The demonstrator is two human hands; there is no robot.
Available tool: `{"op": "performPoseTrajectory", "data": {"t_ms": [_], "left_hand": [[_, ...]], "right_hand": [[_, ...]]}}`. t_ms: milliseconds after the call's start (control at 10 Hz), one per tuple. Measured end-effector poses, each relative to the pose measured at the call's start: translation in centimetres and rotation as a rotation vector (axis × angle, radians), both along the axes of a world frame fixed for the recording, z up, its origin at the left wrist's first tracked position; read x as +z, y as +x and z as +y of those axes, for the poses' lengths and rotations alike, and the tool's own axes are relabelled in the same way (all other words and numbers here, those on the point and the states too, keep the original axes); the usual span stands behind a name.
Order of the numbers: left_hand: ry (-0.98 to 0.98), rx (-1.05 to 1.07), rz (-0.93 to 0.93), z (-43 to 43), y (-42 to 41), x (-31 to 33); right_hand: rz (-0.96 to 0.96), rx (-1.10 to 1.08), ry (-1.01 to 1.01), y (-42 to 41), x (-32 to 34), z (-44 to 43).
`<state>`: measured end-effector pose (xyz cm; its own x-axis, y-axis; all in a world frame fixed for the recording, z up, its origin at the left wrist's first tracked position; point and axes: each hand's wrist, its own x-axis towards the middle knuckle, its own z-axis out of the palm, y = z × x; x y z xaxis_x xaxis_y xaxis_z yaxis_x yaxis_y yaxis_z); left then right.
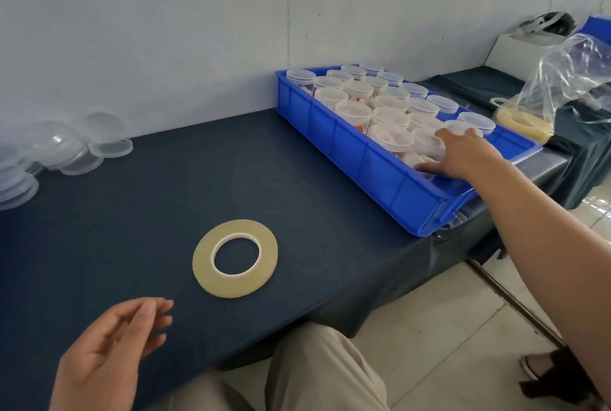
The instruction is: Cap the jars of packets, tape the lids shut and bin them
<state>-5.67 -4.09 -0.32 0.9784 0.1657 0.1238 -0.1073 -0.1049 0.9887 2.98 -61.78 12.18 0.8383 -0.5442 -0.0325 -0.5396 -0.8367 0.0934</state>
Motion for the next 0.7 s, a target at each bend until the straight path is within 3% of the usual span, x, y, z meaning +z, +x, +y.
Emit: {"op": "performPoseTrajectory", "data": {"t_ms": [400, 500, 600, 700], "left_hand": [[0.011, 0.023, 0.041, 0.3, -0.6, 1.0], [0.01, 0.005, 0.051, 0.3, -0.8, 1.4], [0.019, -0.004, 0.061, 0.4, -0.9, 1.7], [0.012, 0.048, 0.059, 0.3, -1.2, 2.3]], "right_hand": [[-0.108, -0.07, 0.171, 0.4, -0.4, 0.2], [-0.141, -0.124, 0.099, -0.5, 1.0, 1.4], [-0.354, -0.105, 0.037, -1.7, 3.6, 4.0], [-0.672, 0.102, 0.231, -2.8, 4.1, 8.5]]}}
